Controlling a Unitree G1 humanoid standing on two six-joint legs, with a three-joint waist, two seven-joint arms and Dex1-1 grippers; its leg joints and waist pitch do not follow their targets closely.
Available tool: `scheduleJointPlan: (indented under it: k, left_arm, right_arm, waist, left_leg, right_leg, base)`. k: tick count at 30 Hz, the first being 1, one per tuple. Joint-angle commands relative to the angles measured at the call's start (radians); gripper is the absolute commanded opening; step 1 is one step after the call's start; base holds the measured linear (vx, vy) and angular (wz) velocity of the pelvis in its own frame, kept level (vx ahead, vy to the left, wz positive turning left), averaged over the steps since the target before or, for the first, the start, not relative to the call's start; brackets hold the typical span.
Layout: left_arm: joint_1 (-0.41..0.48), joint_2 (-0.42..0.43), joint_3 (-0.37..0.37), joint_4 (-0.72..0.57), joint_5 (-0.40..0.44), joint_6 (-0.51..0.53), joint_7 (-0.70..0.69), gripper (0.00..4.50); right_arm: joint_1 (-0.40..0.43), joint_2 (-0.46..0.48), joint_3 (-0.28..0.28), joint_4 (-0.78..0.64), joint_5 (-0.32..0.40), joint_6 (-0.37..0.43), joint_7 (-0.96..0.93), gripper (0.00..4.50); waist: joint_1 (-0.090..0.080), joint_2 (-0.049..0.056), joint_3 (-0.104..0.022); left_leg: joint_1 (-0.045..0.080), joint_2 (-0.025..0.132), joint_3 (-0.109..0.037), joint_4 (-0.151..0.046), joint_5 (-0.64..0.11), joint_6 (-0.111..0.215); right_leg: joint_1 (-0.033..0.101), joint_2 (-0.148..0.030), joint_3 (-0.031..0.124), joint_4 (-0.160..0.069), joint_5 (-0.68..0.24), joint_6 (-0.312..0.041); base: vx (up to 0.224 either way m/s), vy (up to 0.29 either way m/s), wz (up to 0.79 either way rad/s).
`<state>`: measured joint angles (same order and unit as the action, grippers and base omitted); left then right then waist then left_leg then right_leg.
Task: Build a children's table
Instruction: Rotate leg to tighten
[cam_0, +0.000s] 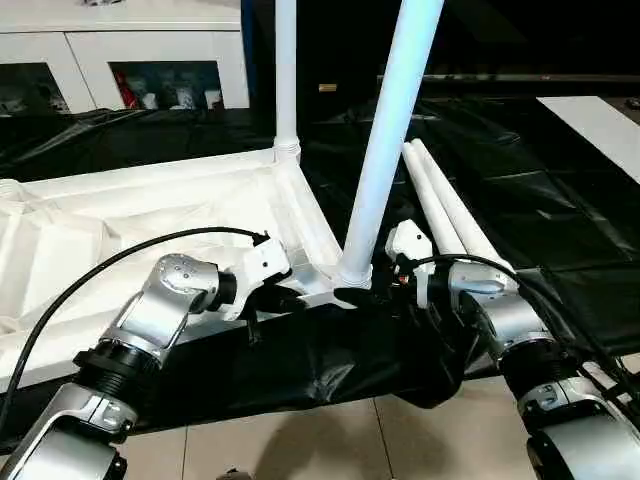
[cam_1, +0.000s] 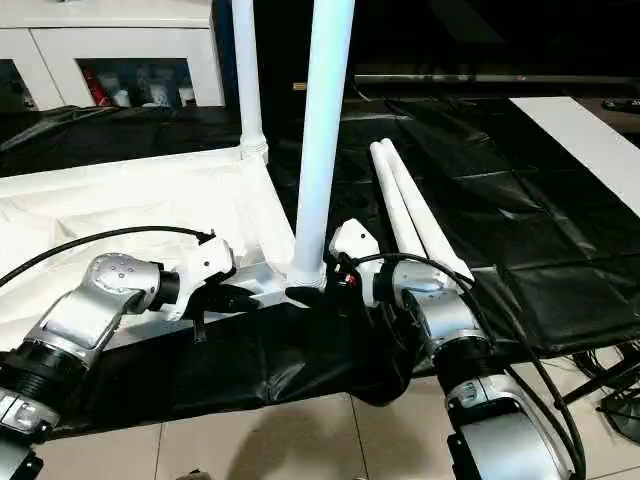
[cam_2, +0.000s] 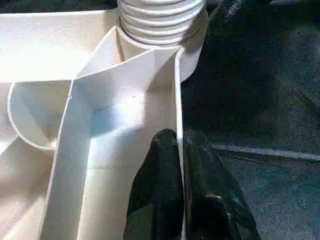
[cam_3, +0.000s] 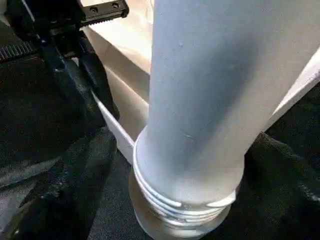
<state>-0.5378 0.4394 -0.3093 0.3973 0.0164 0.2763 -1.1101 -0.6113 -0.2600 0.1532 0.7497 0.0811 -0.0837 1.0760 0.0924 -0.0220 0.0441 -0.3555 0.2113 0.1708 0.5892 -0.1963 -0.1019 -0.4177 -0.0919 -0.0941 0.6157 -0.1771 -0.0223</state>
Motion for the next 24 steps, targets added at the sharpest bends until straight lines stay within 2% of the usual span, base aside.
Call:
scheduleJointPlan:
  k: [1, 6, 8, 14, 16, 17, 18, 20, 21, 22, 23, 24]
  left_arm:
    - [0.000, -0.013, -0.001, -0.042, -0.033, -0.017, -0.028, 0.00]
    - [0.000, -0.013, -0.002, -0.043, -0.034, -0.015, -0.027, 0.00]
    - [0.000, -0.014, -0.003, -0.043, -0.034, -0.013, -0.026, 0.00]
    - [-0.003, -0.026, 0.002, -0.032, -0.028, 0.001, -0.003, 0.00]
    - [-0.020, -0.061, 0.017, 0.006, -0.005, 0.021, 0.080, 0.00]
    - [-0.021, -0.064, 0.018, 0.009, -0.004, 0.022, 0.086, 0.00]
    - [-0.030, -0.081, 0.028, 0.029, 0.005, 0.020, 0.129, 0.00]
    - [-0.079, -0.150, 0.071, 0.114, 0.024, 0.050, 0.292, 0.00]
    - [-0.097, -0.177, 0.085, 0.143, 0.031, 0.067, 0.356, 0.00]
    - [-0.099, -0.179, 0.086, 0.145, 0.031, 0.068, 0.361, 0.00]
    - [-0.123, -0.217, 0.105, 0.183, 0.041, 0.082, 0.455, 0.00]
    - [-0.130, -0.230, 0.111, 0.196, 0.045, 0.084, 0.484, 0.00]
  right_arm:
    - [-0.009, 0.004, -0.002, -0.008, 0.011, 0.014, 0.008, 3.56]
    - [-0.009, 0.003, 0.002, 0.000, 0.008, 0.012, 0.012, 3.24]
    - [-0.008, 0.005, 0.003, 0.008, 0.005, 0.011, 0.008, 2.95]
    - [-0.011, 0.019, -0.012, 0.051, -0.011, 0.020, -0.067, 2.76]
    - [-0.020, 0.047, -0.032, 0.112, -0.031, 0.054, -0.196, 2.75]
    - [-0.020, 0.048, -0.032, 0.115, -0.032, 0.056, -0.202, 2.74]
    - [-0.022, 0.056, -0.032, 0.133, -0.044, 0.066, -0.245, 2.74]
    - [-0.040, 0.116, -0.080, 0.194, -0.041, 0.120, -0.465, 2.74]
    - [-0.050, 0.144, -0.112, 0.216, -0.025, 0.138, -0.557, 2.74]
    - [-0.051, 0.146, -0.114, 0.217, -0.023, 0.140, -0.565, 2.74]
    - [-0.062, 0.182, -0.149, 0.245, -0.008, 0.150, -0.685, 2.74]
    - [-0.066, 0.194, -0.159, 0.254, -0.003, 0.153, -0.721, 2.74]
  waist:
    - [-0.002, -0.001, -0.065]
    - [-0.001, -0.004, -0.065]
    - [-0.001, -0.002, -0.065]
    - [-0.003, -0.002, -0.065]
    - [-0.007, -0.001, -0.061]
    - [-0.008, -0.002, -0.057]
    - [-0.008, -0.001, -0.058]
    - [-0.010, -0.002, -0.052]
    - [-0.010, -0.002, -0.056]
    - [-0.011, -0.002, -0.056]
    - [-0.011, -0.002, -0.057]
    - [-0.012, -0.001, -0.058]
  left_leg:
    - [-0.001, 0.018, 0.005, -0.063, -0.096, 0.083]
    - [-0.001, 0.018, 0.006, -0.062, -0.098, 0.082]
    - [-0.001, 0.018, 0.005, -0.062, -0.097, 0.082]
    - [-0.001, 0.018, 0.005, -0.063, -0.101, 0.075]
    - [-0.002, 0.018, 0.005, -0.065, -0.121, 0.065]
    - [0.000, 0.018, 0.004, -0.069, -0.143, 0.051]
    - [0.003, 0.017, 0.003, -0.069, -0.166, 0.039]
    - [0.009, 0.016, 0.004, -0.073, -0.197, 0.022]
    - [0.012, 0.015, 0.002, -0.074, -0.201, 0.009]
    - [0.009, 0.014, 0.001, -0.074, -0.191, 0.004]
    - [0.005, 0.015, -0.001, -0.076, -0.181, -0.002]
    - [0.011, 0.014, 0.001, -0.074, -0.187, -0.006]
  right_leg:
    - [0.070, -0.050, 0.052, -0.054, -0.086, -0.248]
    - [0.070, -0.050, 0.053, -0.055, -0.099, -0.243]
    - [0.070, -0.051, 0.053, -0.055, -0.100, -0.243]
    - [0.069, -0.051, 0.053, -0.055, -0.108, -0.242]
    - [0.067, -0.051, 0.053, -0.060, -0.147, -0.234]
    - [0.066, -0.051, 0.051, -0.068, -0.201, -0.220]
    - [0.067, -0.054, 0.052, -0.072, -0.245, -0.206]
    - [0.061, -0.052, 0.053, -0.082, -0.313, -0.181]
    - [0.062, -0.054, 0.053, -0.084, -0.341, -0.169]
    - [0.063, -0.054, 0.054, -0.083, -0.337, -0.163]
    - [0.065, -0.055, 0.053, -0.081, -0.321, -0.160]
    - [0.058, -0.052, 0.053, -0.082, -0.310, -0.159]
  base:
    - [0.000, 0.000, 0.00]
    - [0.000, 0.000, 0.00]
    - [0.000, 0.000, 0.00]
    - [0.000, 0.000, 0.00]
    - [0.000, 0.000, 0.00]
    - [0.000, 0.000, 0.00]
    - [0.000, 0.000, 0.00]
    - [0.000, 0.000, 0.00]
    - [0.000, 0.000, 0.00]
    - [0.000, 0.000, 0.00]
    - [0.000, 0.000, 0.00]
    - [0.000, 0.000, 0.00]
